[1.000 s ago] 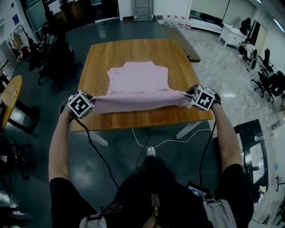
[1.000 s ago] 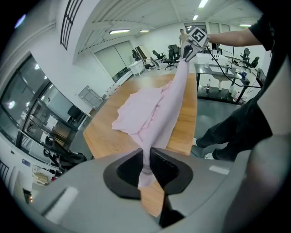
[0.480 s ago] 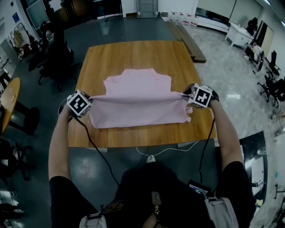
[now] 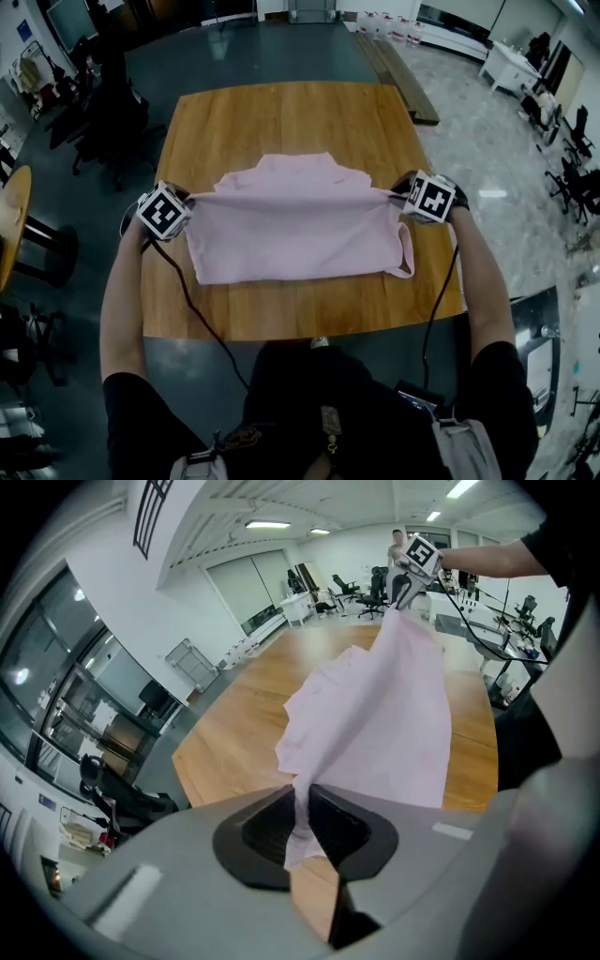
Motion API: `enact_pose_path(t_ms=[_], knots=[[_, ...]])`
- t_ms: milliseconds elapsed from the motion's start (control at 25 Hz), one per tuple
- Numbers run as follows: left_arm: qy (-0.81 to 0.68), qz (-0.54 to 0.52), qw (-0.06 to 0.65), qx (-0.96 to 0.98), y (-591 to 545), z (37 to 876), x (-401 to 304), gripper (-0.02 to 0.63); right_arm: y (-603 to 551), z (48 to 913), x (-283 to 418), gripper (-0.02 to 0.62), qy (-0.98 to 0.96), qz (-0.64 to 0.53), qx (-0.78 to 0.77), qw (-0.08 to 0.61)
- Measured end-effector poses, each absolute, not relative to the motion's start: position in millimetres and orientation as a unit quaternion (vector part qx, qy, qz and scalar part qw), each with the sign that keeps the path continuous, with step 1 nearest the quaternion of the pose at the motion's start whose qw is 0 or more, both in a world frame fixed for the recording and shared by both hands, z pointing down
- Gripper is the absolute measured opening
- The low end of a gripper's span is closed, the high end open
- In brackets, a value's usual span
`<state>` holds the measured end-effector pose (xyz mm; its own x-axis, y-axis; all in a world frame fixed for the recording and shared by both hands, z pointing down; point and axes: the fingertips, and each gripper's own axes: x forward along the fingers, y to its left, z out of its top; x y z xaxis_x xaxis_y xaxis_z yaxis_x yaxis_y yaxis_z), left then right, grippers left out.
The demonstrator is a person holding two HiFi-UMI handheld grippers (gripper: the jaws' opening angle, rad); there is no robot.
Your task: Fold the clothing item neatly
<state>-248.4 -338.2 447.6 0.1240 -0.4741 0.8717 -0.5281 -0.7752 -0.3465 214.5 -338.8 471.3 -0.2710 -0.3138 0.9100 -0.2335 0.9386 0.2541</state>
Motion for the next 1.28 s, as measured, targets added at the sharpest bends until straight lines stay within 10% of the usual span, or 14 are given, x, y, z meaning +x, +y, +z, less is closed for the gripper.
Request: enact_pose_path(t_ms=[1280], knots=[[-0.332, 0.606, 0.113, 0.714, -554.7, 623.0, -259.1, 0.060, -586.9, 620.8, 206.0, 0.054, -0.773, 0.070, 0.238, 0.584]])
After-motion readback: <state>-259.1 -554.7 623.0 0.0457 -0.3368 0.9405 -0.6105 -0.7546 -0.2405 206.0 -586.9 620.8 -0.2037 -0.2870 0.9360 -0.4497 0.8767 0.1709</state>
